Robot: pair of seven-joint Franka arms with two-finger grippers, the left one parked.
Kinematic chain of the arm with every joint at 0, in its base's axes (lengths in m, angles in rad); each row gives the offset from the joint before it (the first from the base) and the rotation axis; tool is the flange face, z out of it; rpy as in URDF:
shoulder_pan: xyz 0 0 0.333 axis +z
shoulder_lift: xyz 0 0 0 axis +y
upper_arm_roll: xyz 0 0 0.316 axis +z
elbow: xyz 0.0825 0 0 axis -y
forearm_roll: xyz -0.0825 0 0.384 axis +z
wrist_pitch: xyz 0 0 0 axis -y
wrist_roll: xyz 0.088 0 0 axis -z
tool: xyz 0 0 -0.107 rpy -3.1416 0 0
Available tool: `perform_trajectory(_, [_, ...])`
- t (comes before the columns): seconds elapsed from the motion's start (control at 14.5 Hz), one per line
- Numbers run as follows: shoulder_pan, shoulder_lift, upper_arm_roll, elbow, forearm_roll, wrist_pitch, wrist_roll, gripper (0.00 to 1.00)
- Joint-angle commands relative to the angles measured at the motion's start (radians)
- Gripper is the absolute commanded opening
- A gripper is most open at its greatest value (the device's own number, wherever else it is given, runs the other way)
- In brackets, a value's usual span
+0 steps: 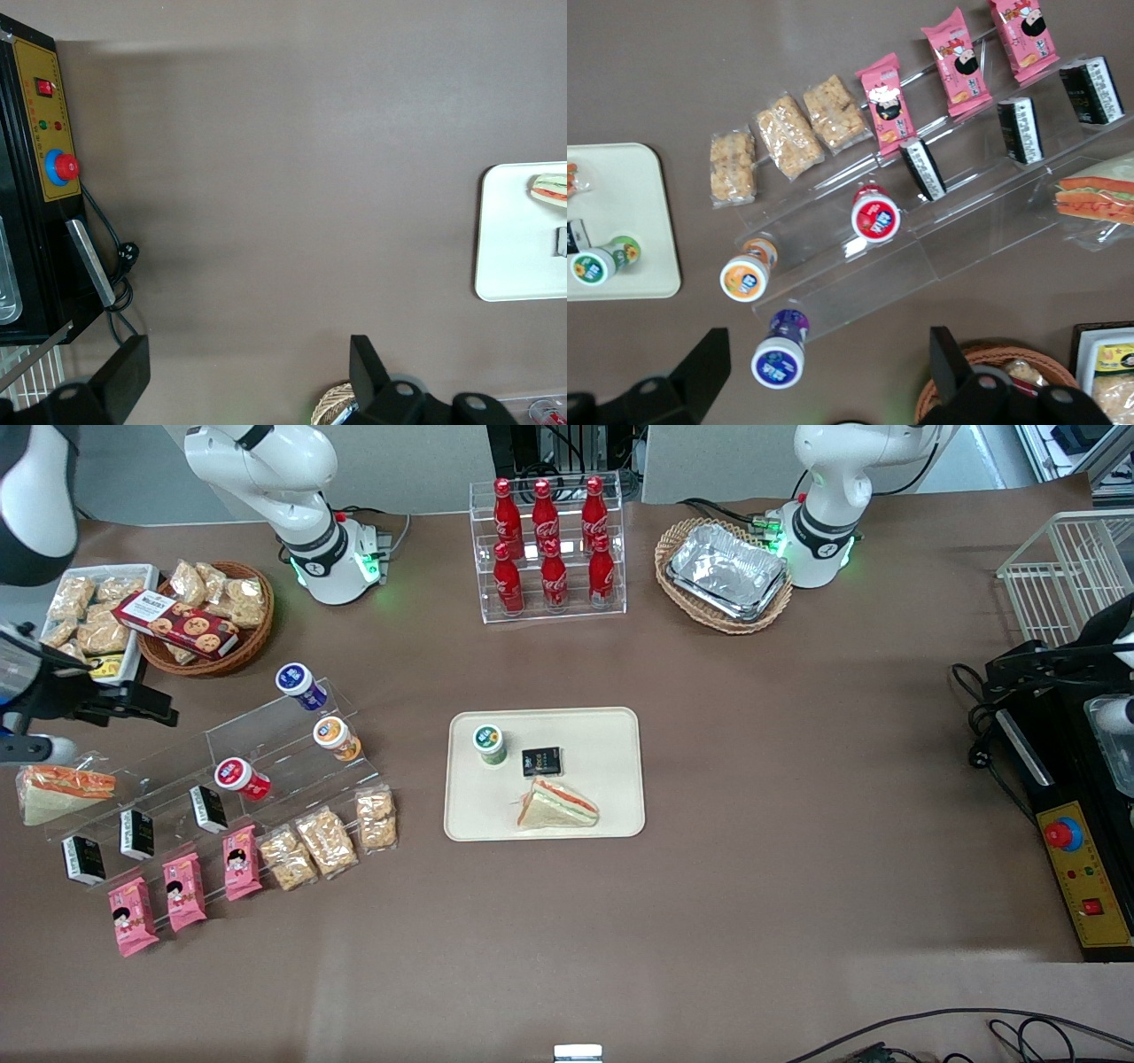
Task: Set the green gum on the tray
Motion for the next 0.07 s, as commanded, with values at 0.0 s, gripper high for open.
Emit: perform_trajectory(0.0, [-0.001,0.020,-0.032,0.048,0.015,-0.054,-0.095,1.00])
